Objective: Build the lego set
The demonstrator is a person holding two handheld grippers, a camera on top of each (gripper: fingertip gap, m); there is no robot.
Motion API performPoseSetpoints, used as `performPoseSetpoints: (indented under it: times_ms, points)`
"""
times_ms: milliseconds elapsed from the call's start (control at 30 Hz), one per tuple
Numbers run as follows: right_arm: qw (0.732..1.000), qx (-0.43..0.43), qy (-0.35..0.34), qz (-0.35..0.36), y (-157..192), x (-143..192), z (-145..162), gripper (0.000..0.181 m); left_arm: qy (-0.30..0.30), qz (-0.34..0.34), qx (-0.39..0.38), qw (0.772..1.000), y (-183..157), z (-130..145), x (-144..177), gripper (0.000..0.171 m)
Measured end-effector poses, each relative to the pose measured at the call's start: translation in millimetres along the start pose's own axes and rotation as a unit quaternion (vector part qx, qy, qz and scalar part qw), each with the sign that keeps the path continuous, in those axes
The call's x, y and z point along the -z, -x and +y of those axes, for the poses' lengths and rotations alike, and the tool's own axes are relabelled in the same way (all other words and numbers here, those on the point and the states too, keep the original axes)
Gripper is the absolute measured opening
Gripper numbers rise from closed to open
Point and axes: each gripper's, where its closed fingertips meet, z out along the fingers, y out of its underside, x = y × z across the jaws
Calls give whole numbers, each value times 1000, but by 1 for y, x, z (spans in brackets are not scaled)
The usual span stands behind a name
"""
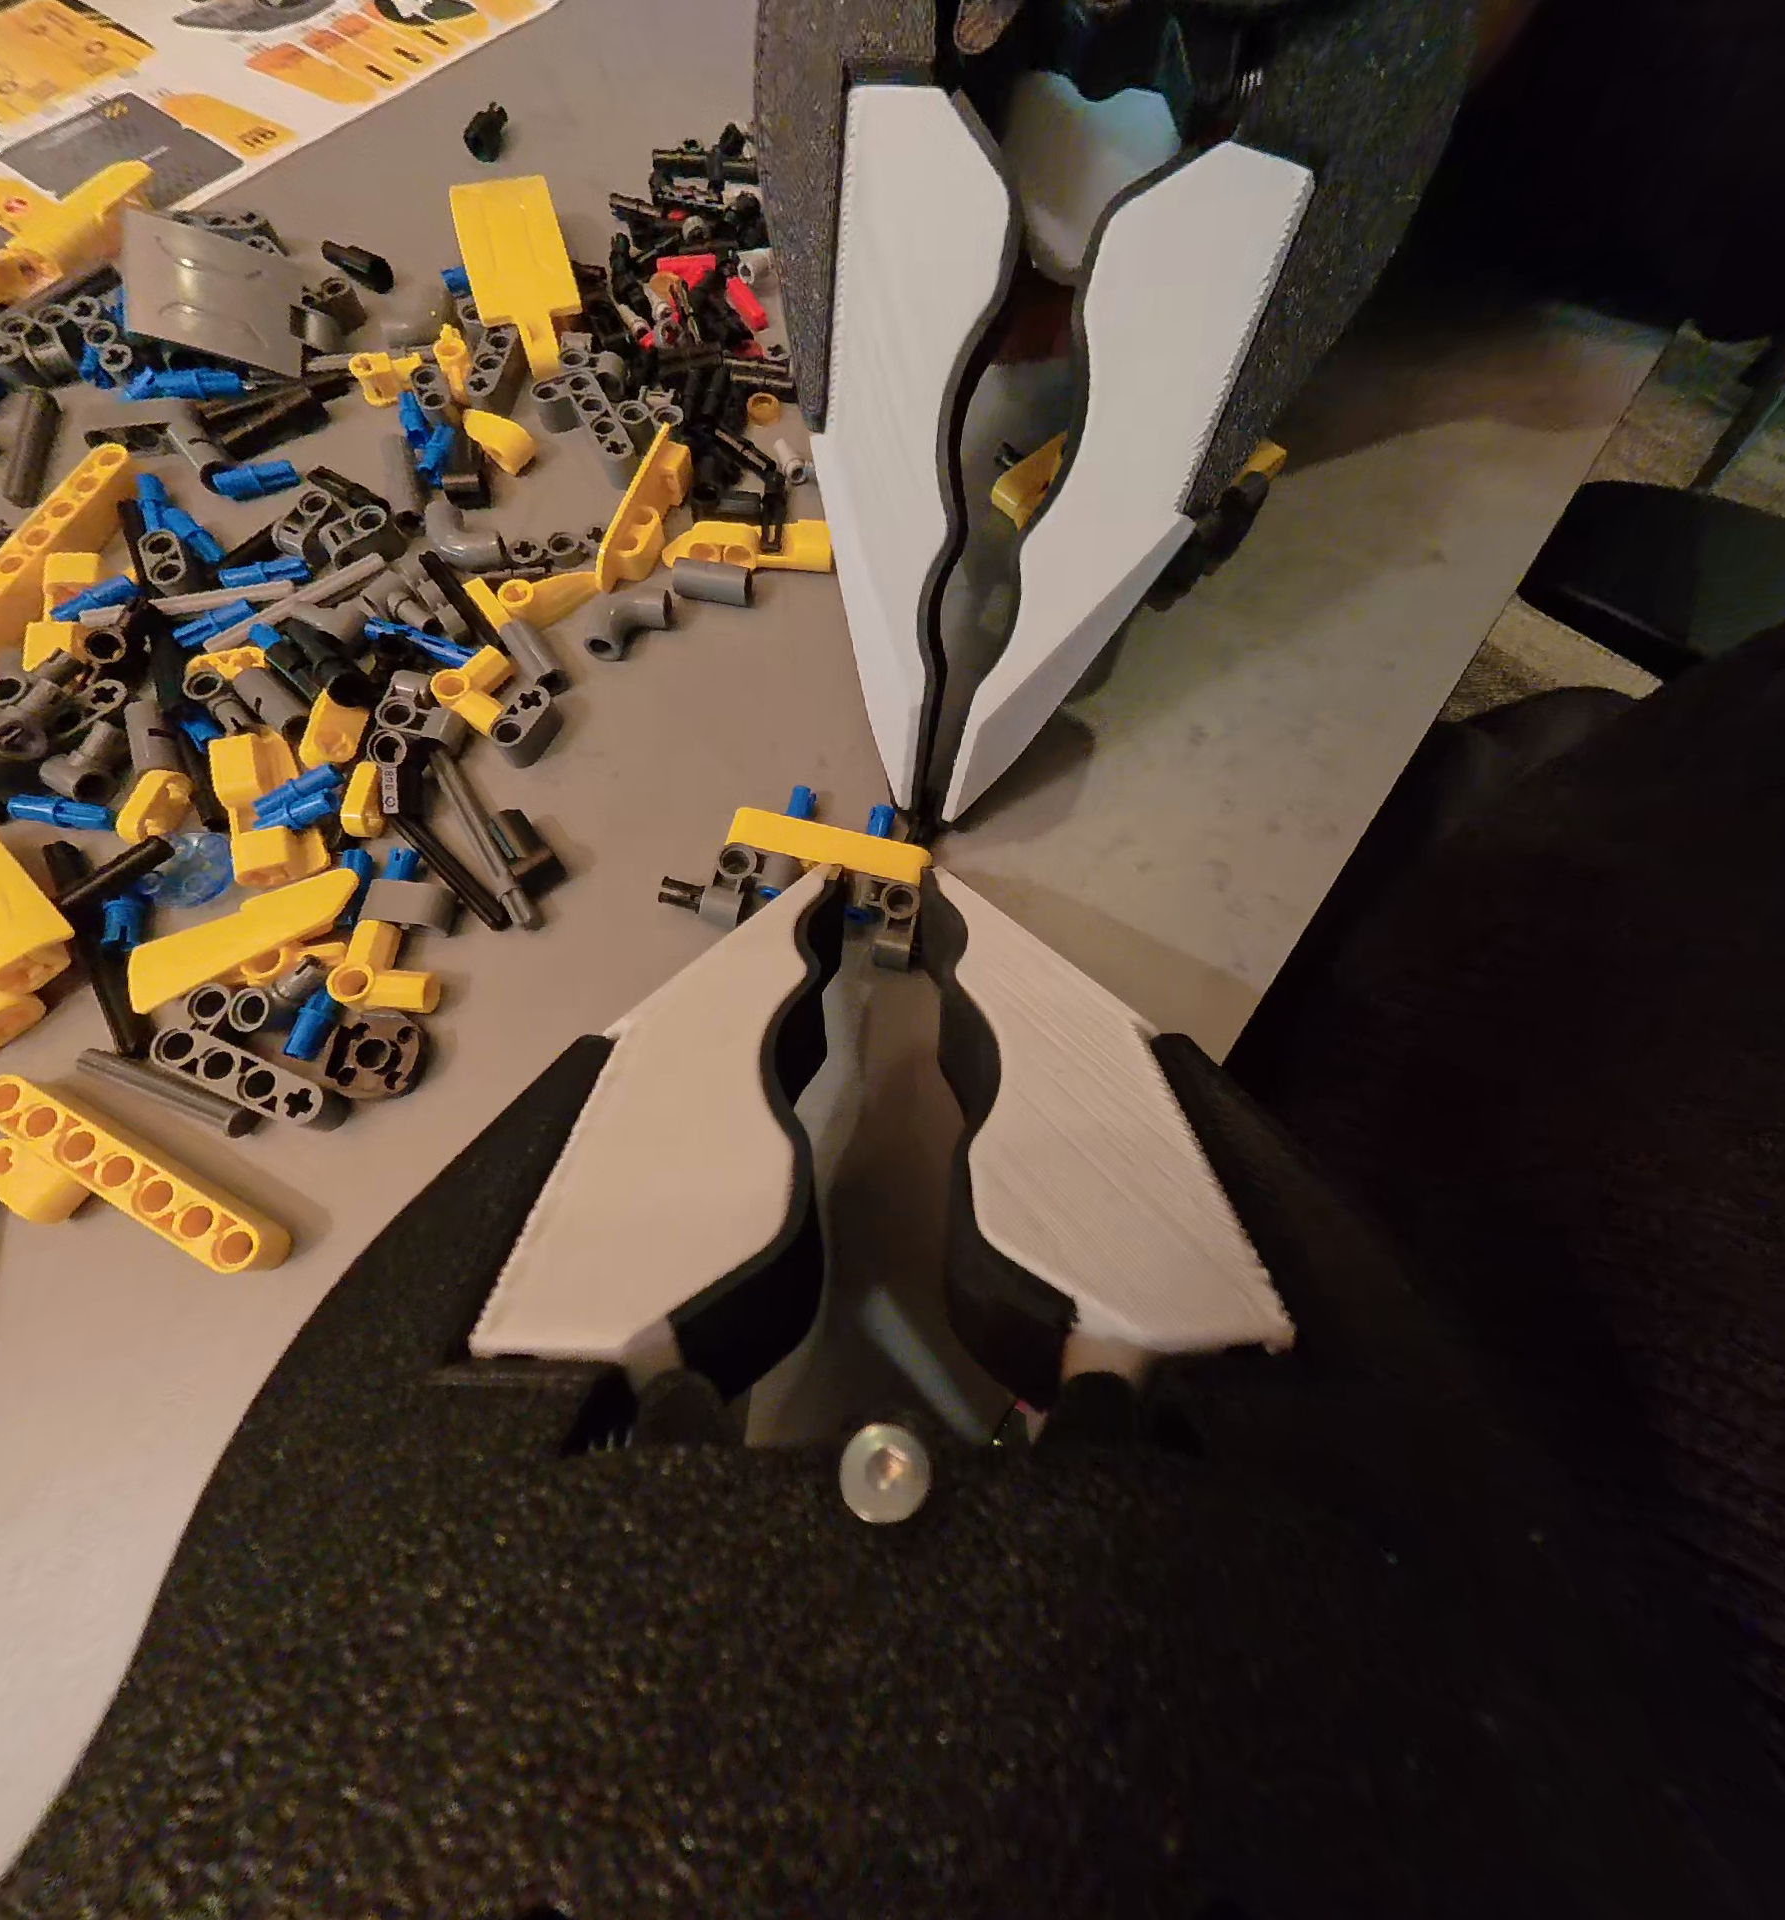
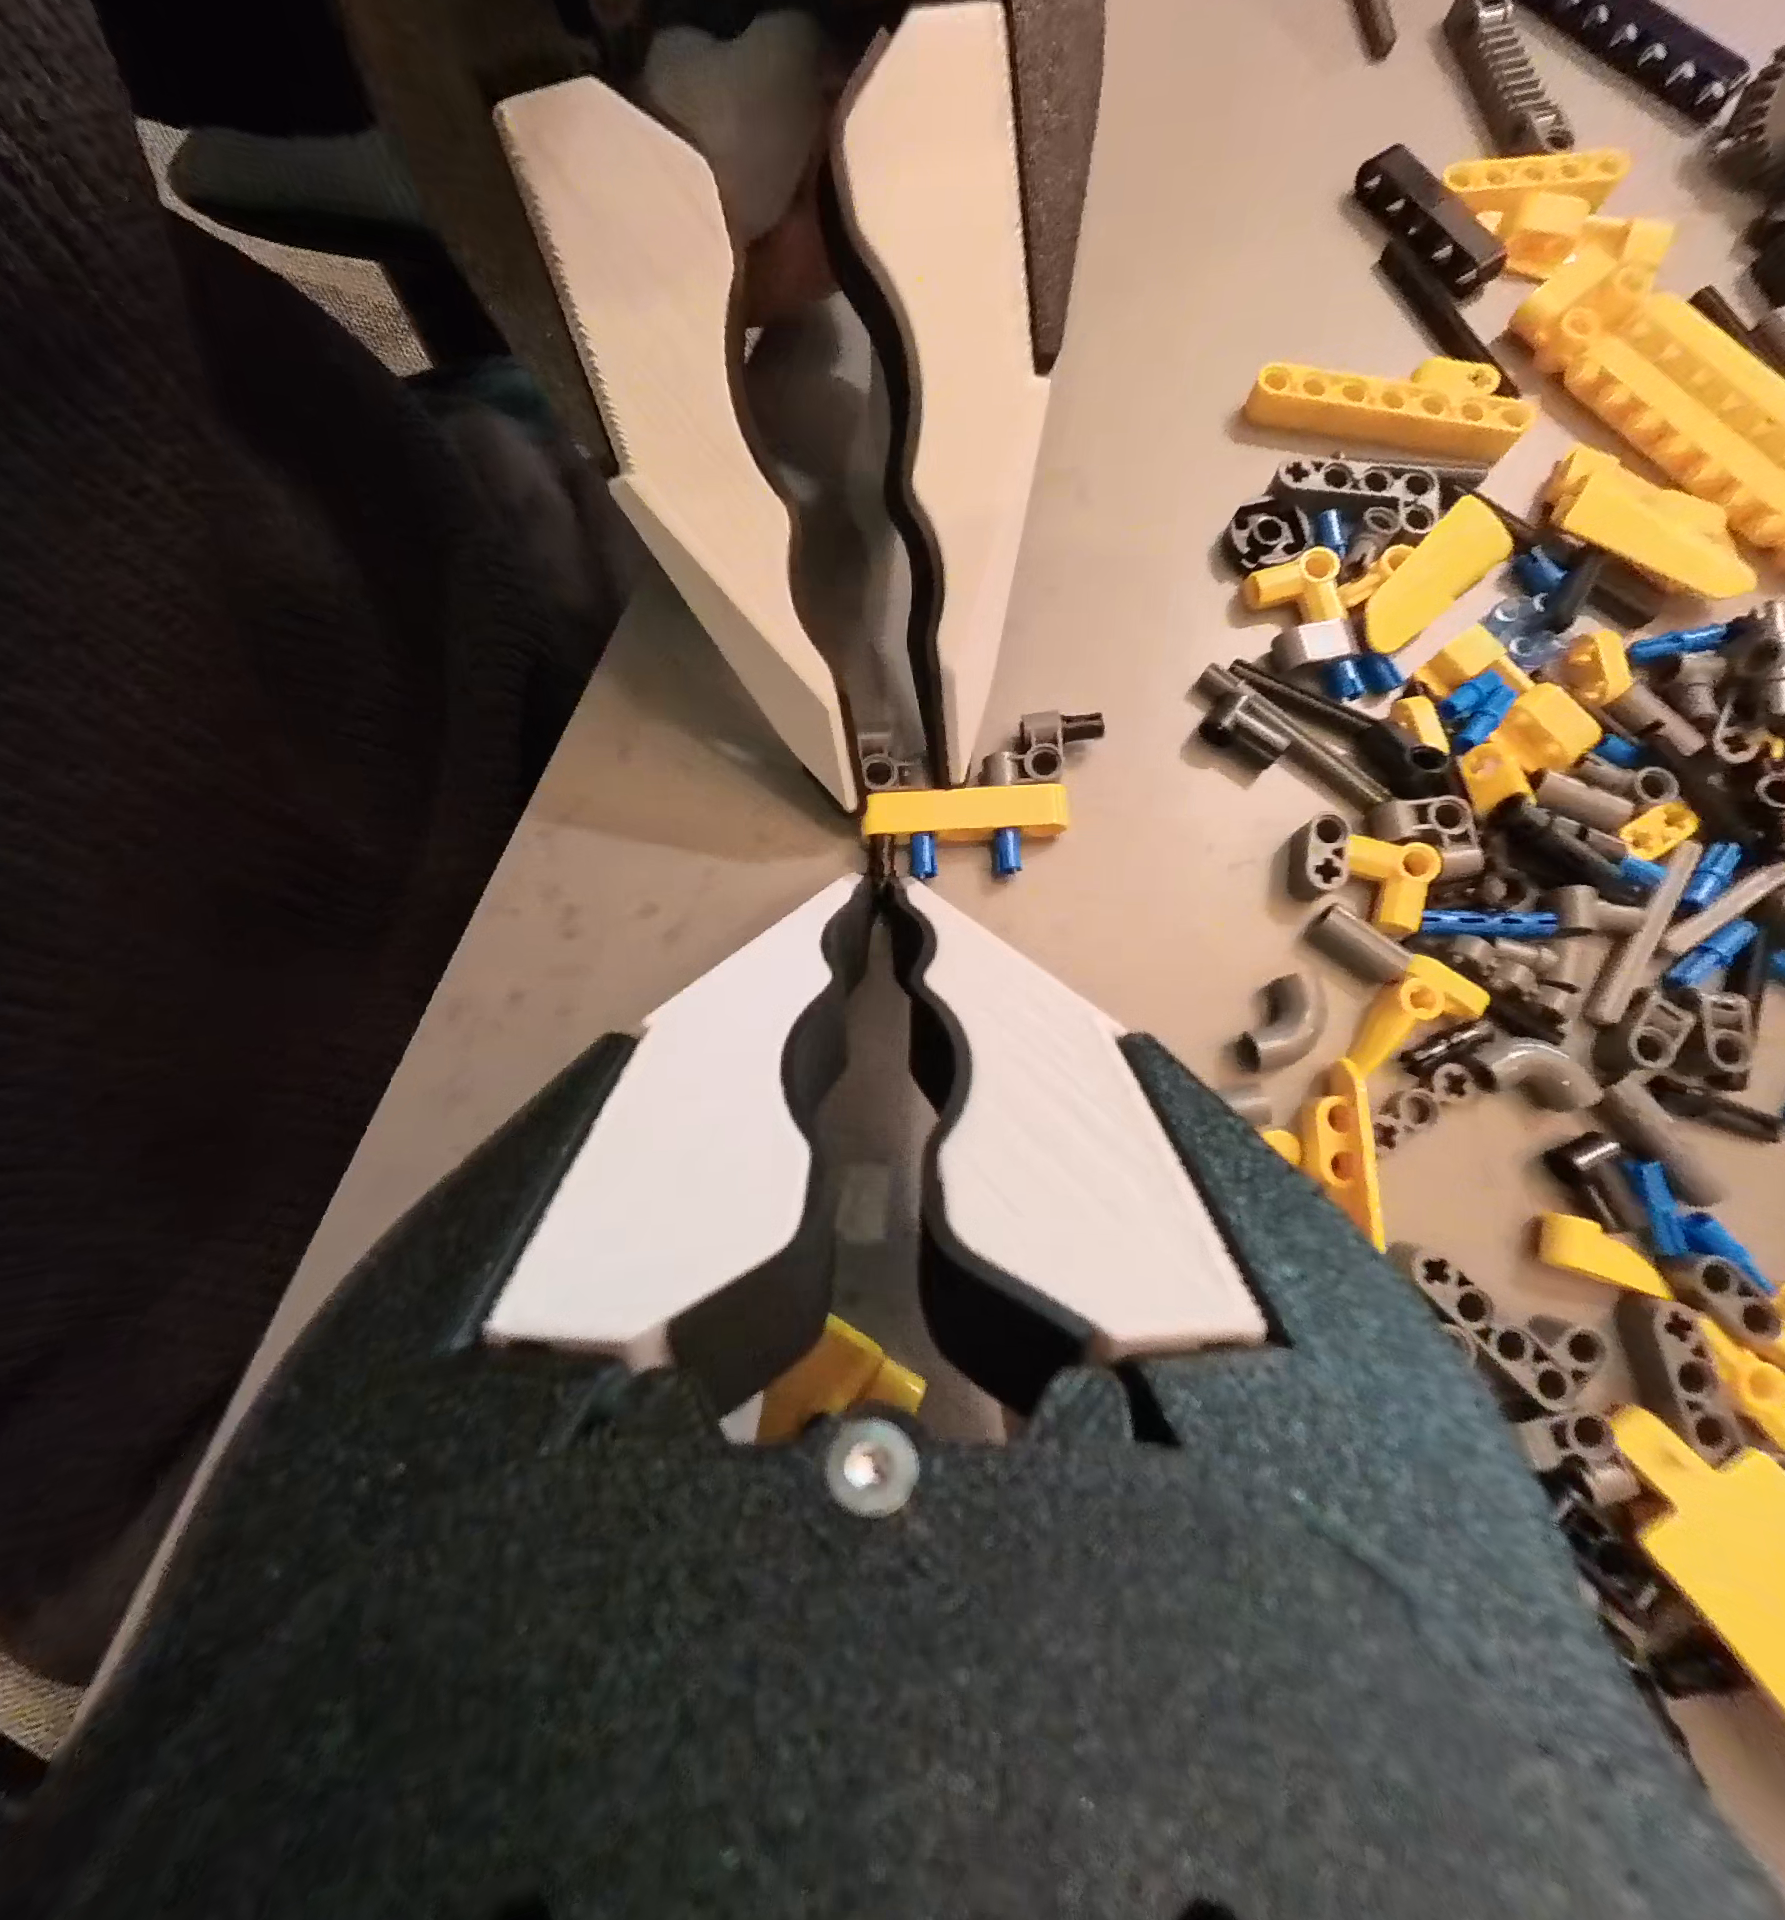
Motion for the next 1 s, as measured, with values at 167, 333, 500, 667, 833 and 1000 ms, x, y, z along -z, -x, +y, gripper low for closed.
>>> performPoseSetpoints:
  times_ms: [167,333,500,667,833,1000]
  points:
    - [997,63,21,43,-1,0,0,1,1,-4,6,1000,1,-1,-1,14]
    - [988,126,36,86,-2,0,-1,1,1,-15,7,1000,3,-2,-2,14]
    - [978,181,29,101,5,-1,-14,0,4,1,14,1000,0,-2,-4,14]
    - [984,147,19,96,1,3,-11,0,4,0,16,1000,1,-3,-4,14]
    - [987,106,14,117,-14,18,0,0,3,3,21,1000,1,-3,-4,14]
    - [997,53,-26,53,0,19,-5,18,2,6,24,1000,1,-3,-4,14]
